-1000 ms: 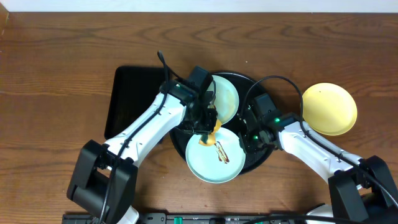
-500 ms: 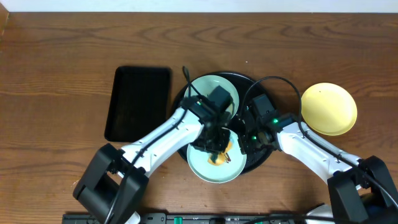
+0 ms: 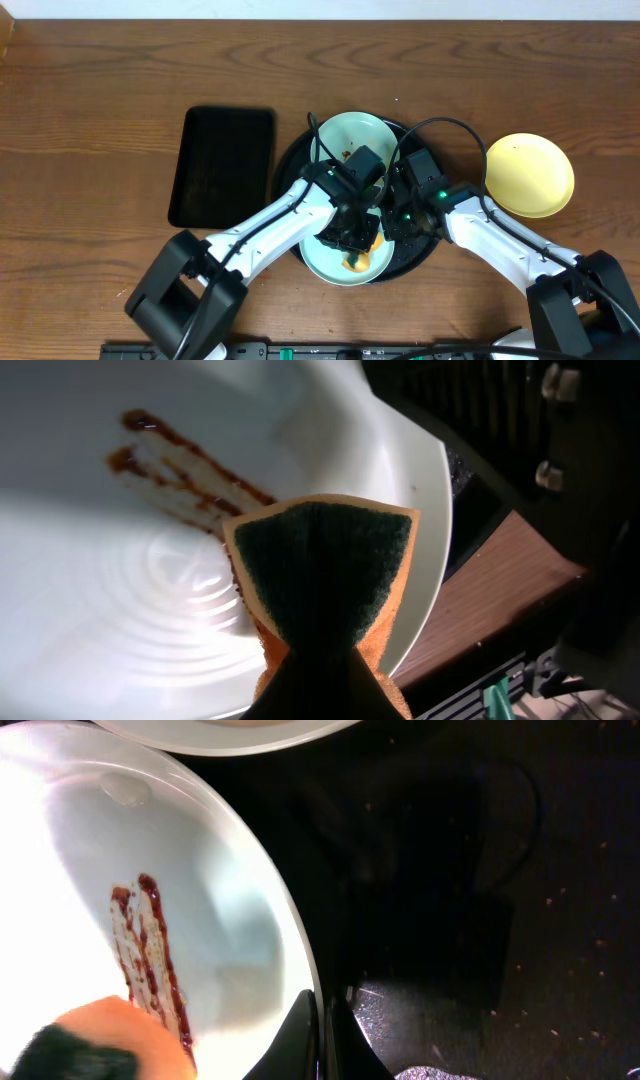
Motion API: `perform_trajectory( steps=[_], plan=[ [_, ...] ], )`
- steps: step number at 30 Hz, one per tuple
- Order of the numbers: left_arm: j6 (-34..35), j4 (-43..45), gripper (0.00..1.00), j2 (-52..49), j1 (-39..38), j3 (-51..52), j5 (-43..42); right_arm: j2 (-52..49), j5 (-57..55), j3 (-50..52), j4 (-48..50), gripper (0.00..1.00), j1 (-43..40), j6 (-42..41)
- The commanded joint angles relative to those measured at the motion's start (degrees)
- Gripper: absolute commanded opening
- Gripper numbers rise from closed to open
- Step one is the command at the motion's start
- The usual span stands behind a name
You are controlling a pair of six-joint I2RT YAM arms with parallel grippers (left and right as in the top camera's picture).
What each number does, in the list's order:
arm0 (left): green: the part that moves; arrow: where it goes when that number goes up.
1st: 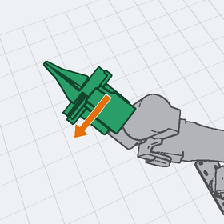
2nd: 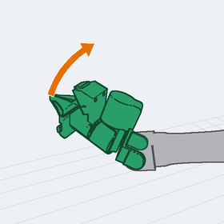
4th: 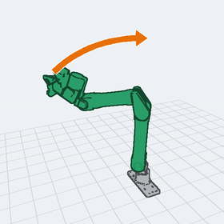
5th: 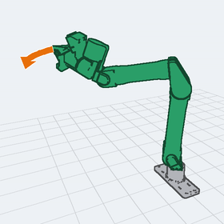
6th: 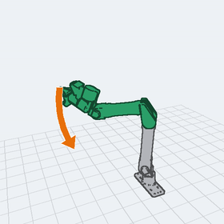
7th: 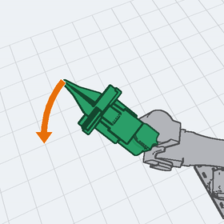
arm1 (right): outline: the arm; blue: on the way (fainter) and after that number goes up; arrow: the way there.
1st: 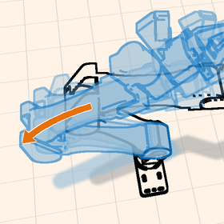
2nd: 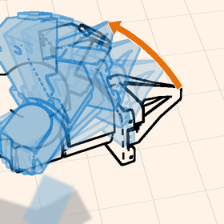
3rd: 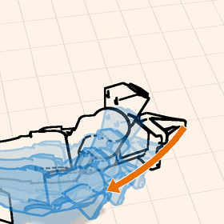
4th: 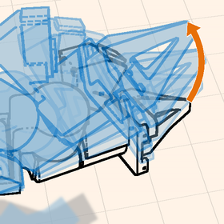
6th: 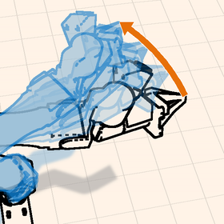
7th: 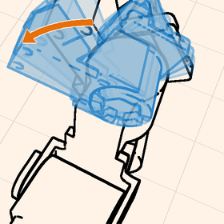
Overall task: Clean dirty plates on tray and stack at the side
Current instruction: 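Scrub the lower light-blue plate with the sponge in left gripper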
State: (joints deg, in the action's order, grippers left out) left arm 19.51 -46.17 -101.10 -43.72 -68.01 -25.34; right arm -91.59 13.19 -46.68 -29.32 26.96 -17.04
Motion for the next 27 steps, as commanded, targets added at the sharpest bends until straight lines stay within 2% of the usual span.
perform_trajectory(
  steps=[1,16,22,27],
  plan=[
    [0.1,0.2,0.08,-2.1,-0.1,0.3,-3.2,0.5,-1.4,-0.1,-0.2,0.01,0.4,-1.2],
    [0.1,0.2,0.08,-7.9,-0.1,0.3,-3.7,0.5,-1.4,-0.1,-0.9,0.01,0.5,-1.2],
    [3.5,2.1,0.08,-8.3,2.4,0.3,5.6,0.5,-1.4,-0.1,-2.8,0.01,0.5,-1.1],
    [5.6,6.3,0.08,-8.3,6.9,0.3,8.1,0.5,-1.4,-0.1,-3.9,0.01,0.9,-0.9]
  ],
)
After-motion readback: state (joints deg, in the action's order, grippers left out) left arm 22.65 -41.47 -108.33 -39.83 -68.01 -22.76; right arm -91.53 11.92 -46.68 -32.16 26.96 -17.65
